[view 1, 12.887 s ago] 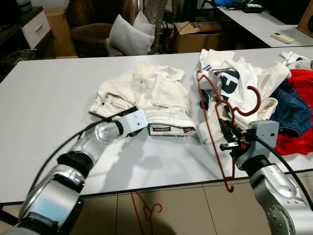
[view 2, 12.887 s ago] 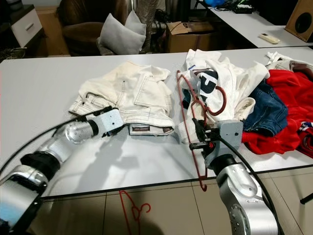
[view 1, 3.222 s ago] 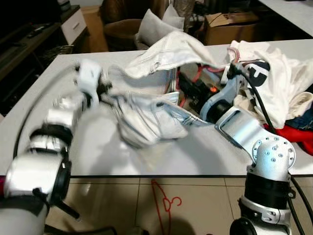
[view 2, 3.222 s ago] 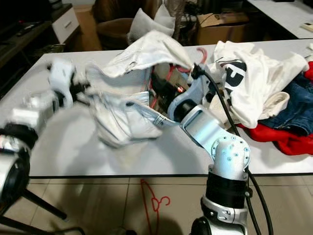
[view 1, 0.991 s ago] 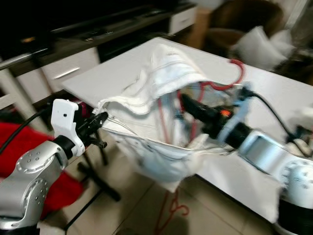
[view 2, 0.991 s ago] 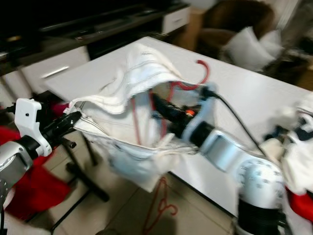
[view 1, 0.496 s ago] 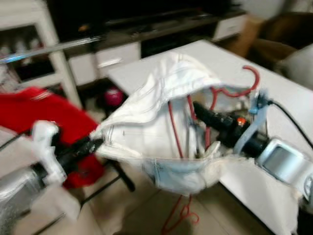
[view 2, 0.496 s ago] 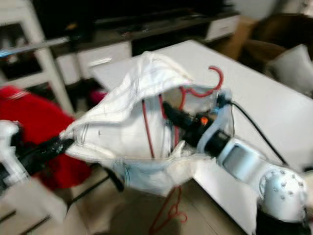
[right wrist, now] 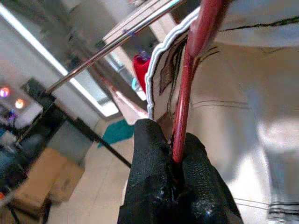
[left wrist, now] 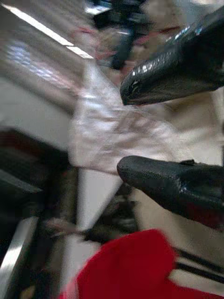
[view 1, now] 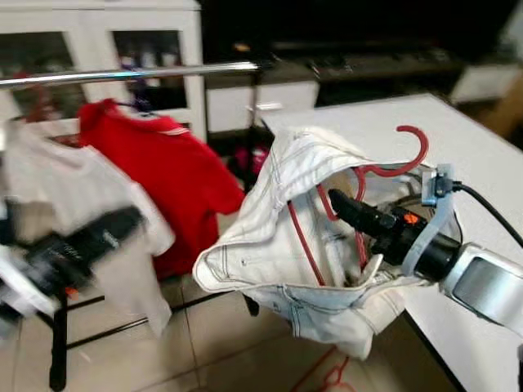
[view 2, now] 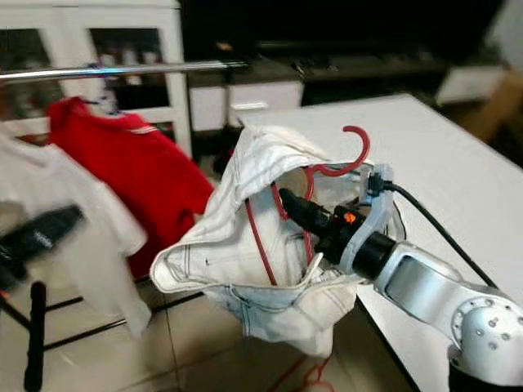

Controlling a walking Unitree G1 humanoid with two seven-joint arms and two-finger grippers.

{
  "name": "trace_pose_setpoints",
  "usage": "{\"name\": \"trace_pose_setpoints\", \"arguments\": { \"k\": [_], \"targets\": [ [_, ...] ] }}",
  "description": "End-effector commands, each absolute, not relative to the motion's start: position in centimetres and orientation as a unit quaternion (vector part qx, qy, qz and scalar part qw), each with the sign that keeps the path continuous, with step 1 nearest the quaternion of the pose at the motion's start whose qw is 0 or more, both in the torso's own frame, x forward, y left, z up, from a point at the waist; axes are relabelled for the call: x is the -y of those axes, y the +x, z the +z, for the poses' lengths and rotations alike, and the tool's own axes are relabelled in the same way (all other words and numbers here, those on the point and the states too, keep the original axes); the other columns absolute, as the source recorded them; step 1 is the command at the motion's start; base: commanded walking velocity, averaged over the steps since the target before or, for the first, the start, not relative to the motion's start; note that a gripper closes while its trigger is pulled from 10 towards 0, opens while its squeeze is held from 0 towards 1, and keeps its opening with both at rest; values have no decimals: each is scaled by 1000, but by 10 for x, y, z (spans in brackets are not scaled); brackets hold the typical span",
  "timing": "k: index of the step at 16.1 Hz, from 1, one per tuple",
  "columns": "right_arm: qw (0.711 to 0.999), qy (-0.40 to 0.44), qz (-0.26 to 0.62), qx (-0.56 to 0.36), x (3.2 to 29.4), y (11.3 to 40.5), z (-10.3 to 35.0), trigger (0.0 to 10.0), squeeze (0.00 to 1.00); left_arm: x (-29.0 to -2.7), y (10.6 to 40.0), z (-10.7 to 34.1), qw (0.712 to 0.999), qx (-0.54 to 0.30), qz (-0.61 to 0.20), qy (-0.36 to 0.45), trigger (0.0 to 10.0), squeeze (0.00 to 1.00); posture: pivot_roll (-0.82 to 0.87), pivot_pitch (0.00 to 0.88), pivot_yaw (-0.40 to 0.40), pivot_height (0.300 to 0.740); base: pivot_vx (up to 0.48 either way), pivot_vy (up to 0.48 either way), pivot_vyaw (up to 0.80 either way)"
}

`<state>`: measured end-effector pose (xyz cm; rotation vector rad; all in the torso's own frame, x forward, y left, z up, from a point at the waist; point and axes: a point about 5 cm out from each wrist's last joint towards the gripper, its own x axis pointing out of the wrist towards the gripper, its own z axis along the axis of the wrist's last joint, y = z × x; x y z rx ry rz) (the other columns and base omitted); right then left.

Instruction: Hang hanger

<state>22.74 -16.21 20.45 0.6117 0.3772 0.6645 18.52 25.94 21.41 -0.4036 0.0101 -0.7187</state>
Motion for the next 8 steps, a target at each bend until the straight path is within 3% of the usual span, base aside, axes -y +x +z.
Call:
{"name": "trace_pose_setpoints", "arguments": {
  "k": [1,3,5,8],
  "targets": [
    [879,293,335,-169,164,223,213,10000,0,-258,184,220,912,3,-358,-200,10000,1000,-88,0,-71,740,0,0,800],
    [879,288,336,-176,166,221,211,10000,0,-252,183,214,913,-31,-367,-175,10000,1000,-85,0,-73,740,0,0,800],
    [880,279,332,-196,165,217,202,10000,0,-227,187,183,923,-111,-358,-85,10000,1000,-82,0,-67,740,0,0,800],
    [882,276,323,-202,165,215,196,10000,0,-219,199,177,940,-107,-320,-48,10000,1000,-81,0,-60,740,0,0,800]
  ]
}}
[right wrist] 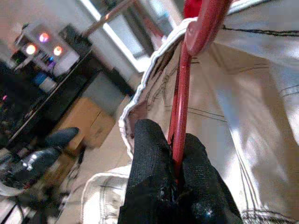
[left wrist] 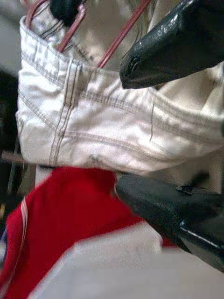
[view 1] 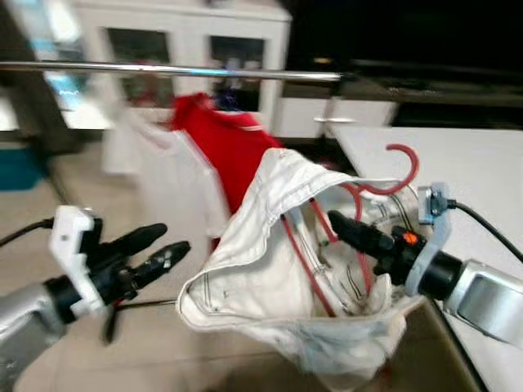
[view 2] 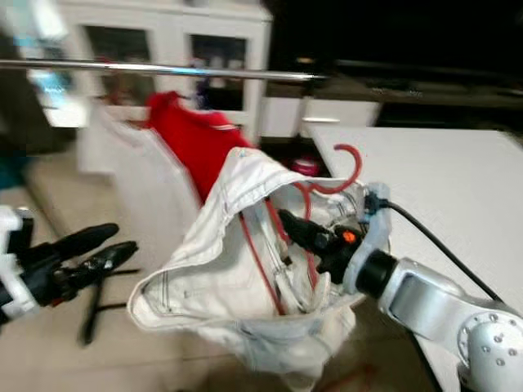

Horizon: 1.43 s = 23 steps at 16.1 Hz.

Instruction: Hang hanger

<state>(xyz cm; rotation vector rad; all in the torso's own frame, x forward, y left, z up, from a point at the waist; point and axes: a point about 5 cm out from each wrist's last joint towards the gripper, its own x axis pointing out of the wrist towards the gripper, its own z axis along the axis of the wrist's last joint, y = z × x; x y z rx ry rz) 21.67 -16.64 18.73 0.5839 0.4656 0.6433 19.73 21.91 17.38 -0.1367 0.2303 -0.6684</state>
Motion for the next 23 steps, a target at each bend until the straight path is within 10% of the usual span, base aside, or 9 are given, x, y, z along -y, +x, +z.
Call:
{"name": "trace_pose_setpoints", "arguments": {
  "k": [1,3,15,23],
  "targets": [
    [885,278,311,-206,166,215,191,10000,0,-217,207,174,949,-106,-295,-28,10000,824,-81,0,-55,740,0,0,800],
    [899,259,272,-226,170,215,170,10000,0,-210,217,169,958,-102,-268,7,10000,31,-81,0,-50,740,0,0,800],
    [967,92,190,-141,153,253,111,10000,0,-196,233,152,984,-46,-148,92,10000,0,-45,0,-67,740,0,0,349],
    [944,46,309,-100,122,260,110,10000,0,-191,228,149,985,-29,-150,81,10000,0,-13,0,-66,740,235,0,400]
  ]
}}
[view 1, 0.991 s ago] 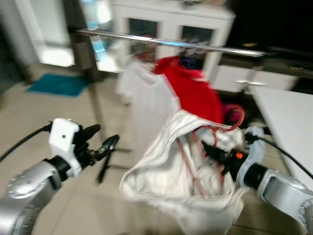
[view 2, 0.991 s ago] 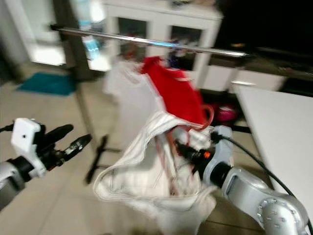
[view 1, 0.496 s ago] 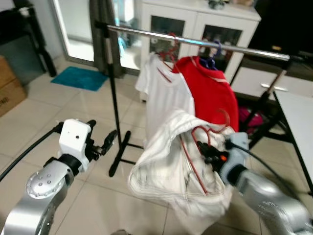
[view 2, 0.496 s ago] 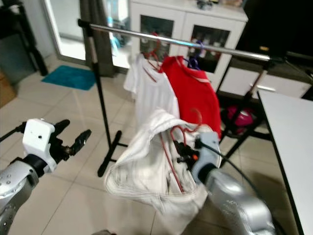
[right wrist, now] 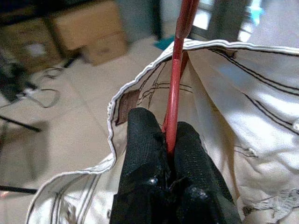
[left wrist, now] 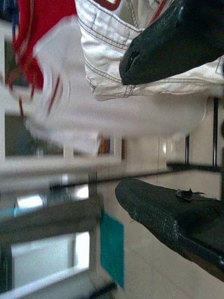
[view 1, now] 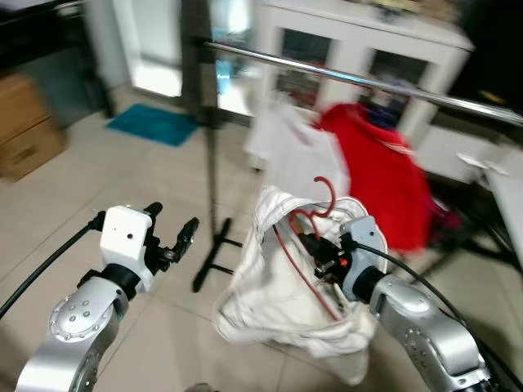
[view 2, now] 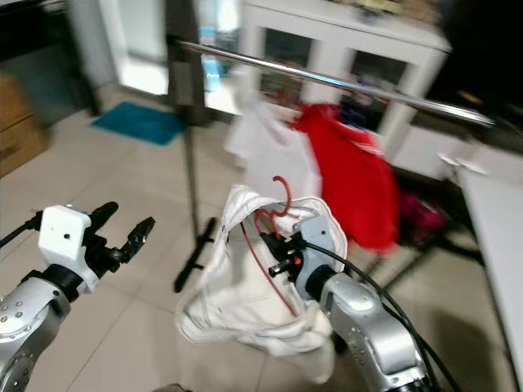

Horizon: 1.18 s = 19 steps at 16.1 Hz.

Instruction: Hang hanger

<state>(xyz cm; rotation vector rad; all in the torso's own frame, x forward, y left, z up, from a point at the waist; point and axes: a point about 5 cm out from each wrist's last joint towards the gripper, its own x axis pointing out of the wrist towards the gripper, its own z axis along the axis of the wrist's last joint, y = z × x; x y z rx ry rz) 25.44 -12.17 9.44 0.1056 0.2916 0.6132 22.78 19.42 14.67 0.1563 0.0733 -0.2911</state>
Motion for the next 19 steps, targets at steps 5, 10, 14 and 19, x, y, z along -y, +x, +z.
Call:
{"name": "trace_pose_setpoints", "arguments": {
  "k": [5,10,14,19],
  "targets": [
    [935,33,345,-81,110,265,120,10000,0,-196,224,149,986,-26,-138,84,10000,0,3,0,-86,740,404,0,800],
    [957,41,275,-81,112,281,130,10000,0,-204,222,152,983,-34,-143,107,10000,0,-1,0,-90,740,407,0,160],
    [965,28,238,-109,115,285,130,10000,0,-206,220,149,979,-44,-160,121,10000,0,-4,0,-96,740,404,0,-600],
    [965,18,226,-132,122,278,129,10000,0,-203,215,145,975,-57,-179,121,10000,0,-3,0,-97,740,400,0,-800]
  ]
}}
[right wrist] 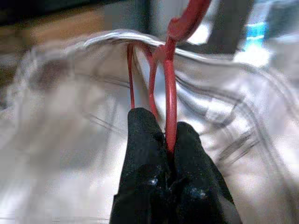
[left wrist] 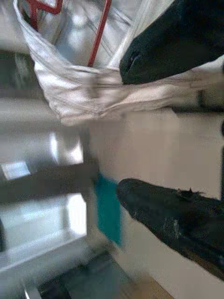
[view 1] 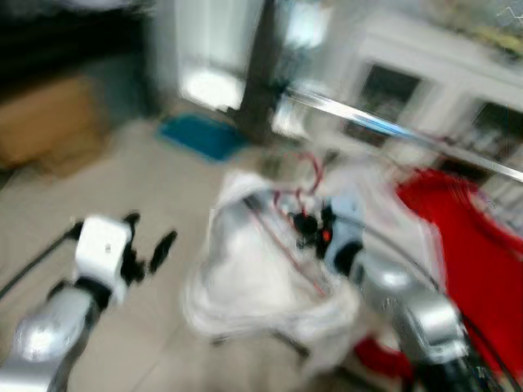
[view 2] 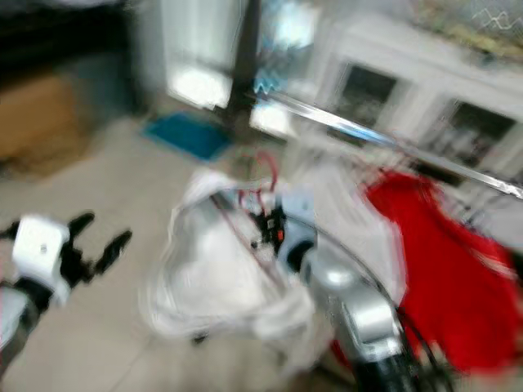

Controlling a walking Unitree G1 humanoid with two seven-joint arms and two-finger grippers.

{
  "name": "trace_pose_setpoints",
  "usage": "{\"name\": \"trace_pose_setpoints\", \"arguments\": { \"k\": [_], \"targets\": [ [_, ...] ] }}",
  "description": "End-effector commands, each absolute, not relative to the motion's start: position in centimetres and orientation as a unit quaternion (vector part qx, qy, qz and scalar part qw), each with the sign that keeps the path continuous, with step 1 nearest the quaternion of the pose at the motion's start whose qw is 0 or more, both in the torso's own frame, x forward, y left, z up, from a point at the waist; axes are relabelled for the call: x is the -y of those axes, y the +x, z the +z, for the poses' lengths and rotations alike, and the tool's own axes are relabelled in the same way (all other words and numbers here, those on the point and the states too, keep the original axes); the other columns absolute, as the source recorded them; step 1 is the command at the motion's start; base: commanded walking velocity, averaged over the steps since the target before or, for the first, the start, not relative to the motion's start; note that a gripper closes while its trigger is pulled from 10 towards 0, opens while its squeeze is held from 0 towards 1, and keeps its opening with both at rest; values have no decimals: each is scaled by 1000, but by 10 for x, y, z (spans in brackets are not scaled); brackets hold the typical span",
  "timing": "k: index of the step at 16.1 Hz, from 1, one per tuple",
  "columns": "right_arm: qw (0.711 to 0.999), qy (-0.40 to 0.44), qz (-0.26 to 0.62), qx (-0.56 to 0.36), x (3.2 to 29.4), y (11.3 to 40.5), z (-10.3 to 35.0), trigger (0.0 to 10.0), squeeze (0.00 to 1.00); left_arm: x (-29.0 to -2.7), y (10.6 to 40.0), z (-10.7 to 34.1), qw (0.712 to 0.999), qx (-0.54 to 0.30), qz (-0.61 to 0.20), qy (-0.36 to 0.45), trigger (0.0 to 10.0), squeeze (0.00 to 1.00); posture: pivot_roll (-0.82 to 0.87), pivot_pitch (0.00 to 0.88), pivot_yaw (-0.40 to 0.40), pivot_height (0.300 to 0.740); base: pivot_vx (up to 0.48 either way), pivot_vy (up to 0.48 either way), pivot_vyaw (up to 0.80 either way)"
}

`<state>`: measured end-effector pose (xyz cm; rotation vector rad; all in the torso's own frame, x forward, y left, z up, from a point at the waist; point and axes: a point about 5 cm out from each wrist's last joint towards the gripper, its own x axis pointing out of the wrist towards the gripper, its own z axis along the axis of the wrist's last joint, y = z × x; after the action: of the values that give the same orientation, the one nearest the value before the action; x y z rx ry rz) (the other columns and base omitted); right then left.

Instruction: Hang hanger

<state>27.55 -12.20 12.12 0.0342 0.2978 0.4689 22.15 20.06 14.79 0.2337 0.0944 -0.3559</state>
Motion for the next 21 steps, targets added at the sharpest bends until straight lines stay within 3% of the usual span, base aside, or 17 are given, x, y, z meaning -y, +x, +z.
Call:
{"name": "trace_pose_setpoints", "arguments": {
  "k": [1,6,19,21],
  "targets": [
    [965,14,225,-135,123,276,130,10000,0,-201,215,145,973,-60,-186,124,10000,0,-4,0,-97,740,360,0,0],
    [963,10,229,-142,129,267,132,10000,0,-195,213,142,969,-64,-209,117,10000,0,-9,0,-95,740,52,0,0],
    [954,105,242,-139,120,260,127,10000,0,-192,232,148,970,-49,-214,102,10000,0,-19,0,-35,740,0,0,0],
    [955,108,236,-146,121,258,125,10000,0,-187,234,148,971,-49,-219,84,10000,0,-23,0,-22,740,0,240,-687]
  ]
}}
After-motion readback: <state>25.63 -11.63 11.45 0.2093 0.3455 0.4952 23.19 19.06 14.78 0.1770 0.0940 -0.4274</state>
